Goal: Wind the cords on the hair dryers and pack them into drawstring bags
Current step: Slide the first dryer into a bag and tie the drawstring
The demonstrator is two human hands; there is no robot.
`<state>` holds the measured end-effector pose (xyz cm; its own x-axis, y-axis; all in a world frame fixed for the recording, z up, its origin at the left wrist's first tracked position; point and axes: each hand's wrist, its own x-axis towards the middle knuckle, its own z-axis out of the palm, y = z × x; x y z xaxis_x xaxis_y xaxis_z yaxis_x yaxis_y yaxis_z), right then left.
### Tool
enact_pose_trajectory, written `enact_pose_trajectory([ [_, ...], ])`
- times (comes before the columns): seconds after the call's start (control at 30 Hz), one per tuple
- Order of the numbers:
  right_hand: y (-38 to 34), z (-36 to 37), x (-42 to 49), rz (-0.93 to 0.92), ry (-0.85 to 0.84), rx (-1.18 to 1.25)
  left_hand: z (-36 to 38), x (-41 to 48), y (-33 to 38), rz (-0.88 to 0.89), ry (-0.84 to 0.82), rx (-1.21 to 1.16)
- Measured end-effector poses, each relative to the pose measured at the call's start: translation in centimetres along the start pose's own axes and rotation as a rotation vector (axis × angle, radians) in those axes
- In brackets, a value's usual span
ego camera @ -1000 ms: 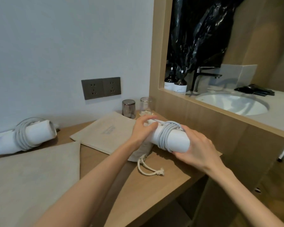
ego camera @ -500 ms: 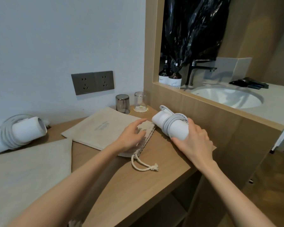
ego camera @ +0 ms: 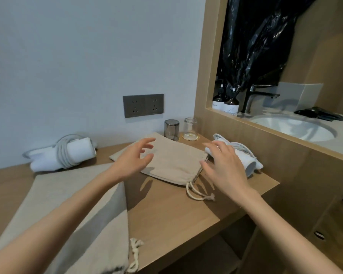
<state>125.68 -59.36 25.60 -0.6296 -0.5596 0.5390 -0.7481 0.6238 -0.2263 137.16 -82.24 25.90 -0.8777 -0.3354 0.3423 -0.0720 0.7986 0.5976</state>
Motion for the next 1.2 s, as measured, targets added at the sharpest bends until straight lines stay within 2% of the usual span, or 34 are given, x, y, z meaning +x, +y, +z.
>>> enact_pose_trajectory([
  [0.1,-4.5,0.6,0.0,-0.133,-0.044,0.038,-3.3,-3.2,-3.5,-0.074,0.006,0.194],
  [0.17,-7.4,1.3,0.2,-0.190,-0.079,0.073,-5.0,-5.6,-5.8,-0.117,-0.062,0.301],
  [0.3,-13.3,3.9,1.2,-0.294,-0.120,0.140,-7.6,-10.9,-9.6,-0.226,-0.212,0.367],
  [0.37,-16.1,5.4,1.8,-0.343,-0.141,0.170,-8.2,-13.2,-11.2,-0.290,-0.180,0.437],
  [0.5,-21.4,8.1,3.2,-0.426,-0.183,0.185,-9.0,-15.4,-12.8,-0.331,0.006,0.508],
  [0.63,-26.2,10.7,4.9,-0.516,-0.208,0.153,-10.1,-15.8,-13.4,-0.391,0.045,0.571],
  [0.87,-33.1,14.9,7.7,-0.674,-0.258,0.048,-12.4,-16.2,-15.1,-0.461,0.046,0.471],
  [1.0,-36.0,17.6,8.2,-0.678,-0.332,-0.088,-13.2,-16.3,-15.6,-0.488,0.048,0.393],
  [1.2,-36.3,19.2,8.4,-0.716,-0.277,-0.183,-13.5,-16.6,-15.9,-0.509,0.068,0.364],
])
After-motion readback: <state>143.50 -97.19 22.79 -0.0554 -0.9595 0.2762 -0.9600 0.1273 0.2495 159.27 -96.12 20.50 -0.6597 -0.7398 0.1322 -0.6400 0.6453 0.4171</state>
